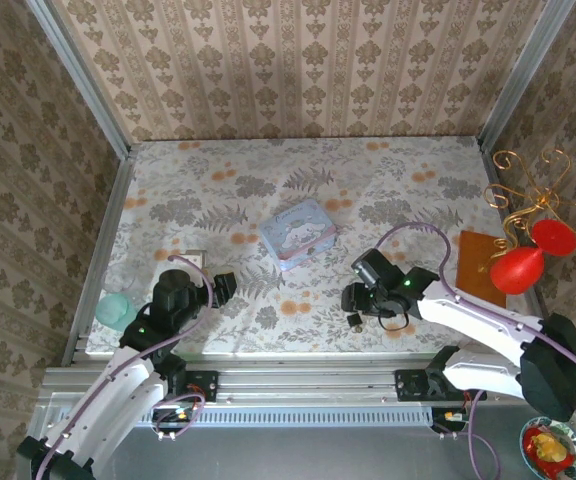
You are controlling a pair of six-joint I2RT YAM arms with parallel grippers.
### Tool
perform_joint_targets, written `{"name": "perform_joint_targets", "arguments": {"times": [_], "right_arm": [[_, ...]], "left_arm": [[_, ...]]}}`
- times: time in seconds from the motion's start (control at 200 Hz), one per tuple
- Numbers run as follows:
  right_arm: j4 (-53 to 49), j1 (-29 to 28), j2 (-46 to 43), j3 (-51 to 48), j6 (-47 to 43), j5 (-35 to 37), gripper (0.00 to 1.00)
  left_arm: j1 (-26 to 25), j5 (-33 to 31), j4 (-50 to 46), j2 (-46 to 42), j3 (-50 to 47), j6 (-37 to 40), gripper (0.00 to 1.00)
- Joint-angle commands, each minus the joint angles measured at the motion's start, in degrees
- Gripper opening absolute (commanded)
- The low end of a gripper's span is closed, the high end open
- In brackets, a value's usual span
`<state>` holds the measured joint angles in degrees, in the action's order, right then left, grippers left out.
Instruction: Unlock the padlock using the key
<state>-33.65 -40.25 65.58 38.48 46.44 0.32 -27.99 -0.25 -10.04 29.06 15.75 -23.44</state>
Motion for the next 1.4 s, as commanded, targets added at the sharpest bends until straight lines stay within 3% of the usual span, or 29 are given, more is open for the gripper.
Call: {"name": "perform_joint_targets", "arguments": {"times": [0.0,0.1,0.205,0.44,0.575,0.63,0.835,0.92,1.07,1.11,1.255,1.395], "right_arm": [[-4.89,0.52,-2.17,3.85,-4.26,4.85,1.00],[-6.05,0.70,-3.31,6.90,-8.05,8.43,1.00],[-5.05,0.75,-4.94,8.97,-13.27,14.75,1.00],[10.78,1.28,-6.06,3.95,-32.35,30.86,1.00],[24.61,4.12,-6.93,-2.49,-45.37,34.90,1.00],[30.19,6.14,-7.26,-5.32,-49.47,34.61,1.00],[40.43,17.94,-5.75,-10.31,-52.44,26.17,1.00],[45.89,21.12,-3.32,-12.52,-53.02,23.57,1.00],[53.57,24.63,0.73,-15.59,-53.62,17.49,1.00],[55.54,25.40,1.53,-16.56,-53.94,15.78,1.00],[62.77,27.57,1.75,-19.00,-55.31,9.95,1.00],[68.60,31.34,3.30,-20.11,-55.18,2.27,1.00]], "left_arm": [[0.63,-2.82,1.78,0.90,0.36,0.72,0.74],[0.75,-6.12,2.20,3.42,2.37,0.99,0.74],[0.93,-9.93,3.32,7.01,5.18,2.31,0.99],[1.30,-24.53,7.04,13.57,10.03,6.44,1.00],[1.48,-34.41,24.52,17.33,5.08,16.37,1.00],[4.24,-36.68,28.09,20.61,4.95,18.92,1.00],[8.57,-33.66,34.61,34.37,8.76,25.64,1.00],[9.46,-32.12,42.25,38.90,6.98,29.89,1.00],[12.53,-22.89,59.71,46.86,0.79,34.91,1.00],[12.53,-22.07,59.84,47.20,1.06,35.83,1.00],[16.44,-14.34,59.56,48.46,2.10,34.93,1.00],[21.77,-5.69,71.05,54.89,-0.14,31.84,1.00]]}}
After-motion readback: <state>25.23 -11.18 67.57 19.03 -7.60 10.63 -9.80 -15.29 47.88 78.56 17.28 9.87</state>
